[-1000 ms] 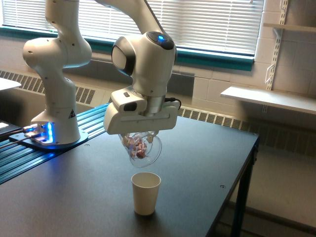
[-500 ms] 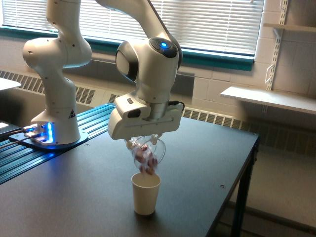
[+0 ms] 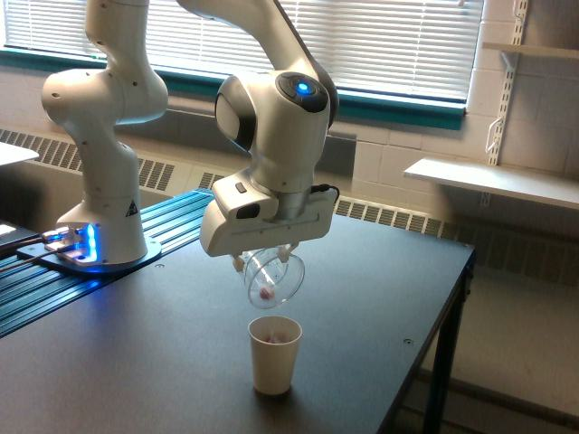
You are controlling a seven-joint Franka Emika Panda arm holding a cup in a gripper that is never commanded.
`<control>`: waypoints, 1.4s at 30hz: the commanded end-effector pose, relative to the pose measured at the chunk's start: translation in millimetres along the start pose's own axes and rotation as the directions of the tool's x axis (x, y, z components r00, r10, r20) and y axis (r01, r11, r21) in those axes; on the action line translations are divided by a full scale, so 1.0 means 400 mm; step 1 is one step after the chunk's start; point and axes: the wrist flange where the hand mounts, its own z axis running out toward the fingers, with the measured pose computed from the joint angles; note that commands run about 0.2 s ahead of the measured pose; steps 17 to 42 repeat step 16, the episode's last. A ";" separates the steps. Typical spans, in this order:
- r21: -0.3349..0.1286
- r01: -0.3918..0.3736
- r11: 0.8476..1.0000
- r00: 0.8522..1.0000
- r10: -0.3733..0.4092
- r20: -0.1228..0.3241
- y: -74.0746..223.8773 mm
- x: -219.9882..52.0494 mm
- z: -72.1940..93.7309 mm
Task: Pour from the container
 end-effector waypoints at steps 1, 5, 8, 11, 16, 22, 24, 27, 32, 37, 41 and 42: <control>-0.015 0.023 1.000 1.000 -0.023 0.000 -0.002 -0.009 -0.005; -0.055 0.009 0.998 0.999 -0.011 -0.041 0.002 -0.014 0.004; -0.046 -0.003 0.999 0.999 0.001 -0.043 0.004 -0.012 0.001; -0.048 -0.008 0.999 0.998 0.005 -0.062 0.004 -0.014 -0.003; -0.052 -0.023 0.998 0.997 0.019 -0.074 0.007 -0.017 -0.007; -0.052 -0.023 0.998 0.997 0.019 -0.074 0.007 -0.017 -0.007; -0.052 -0.023 0.998 0.997 0.019 -0.074 0.007 -0.017 -0.007; -0.052 -0.023 0.998 0.997 0.019 -0.074 0.007 -0.017 -0.007; -0.052 -0.023 0.998 0.997 0.019 -0.074 0.007 -0.017 -0.007; -0.052 -0.023 0.998 0.997 0.019 -0.074 0.007 -0.017 -0.007; -0.052 -0.023 0.998 0.997 0.019 -0.074 0.007 -0.017 -0.007; -0.052 -0.023 0.998 0.997 0.019 -0.074 0.007 -0.017 -0.007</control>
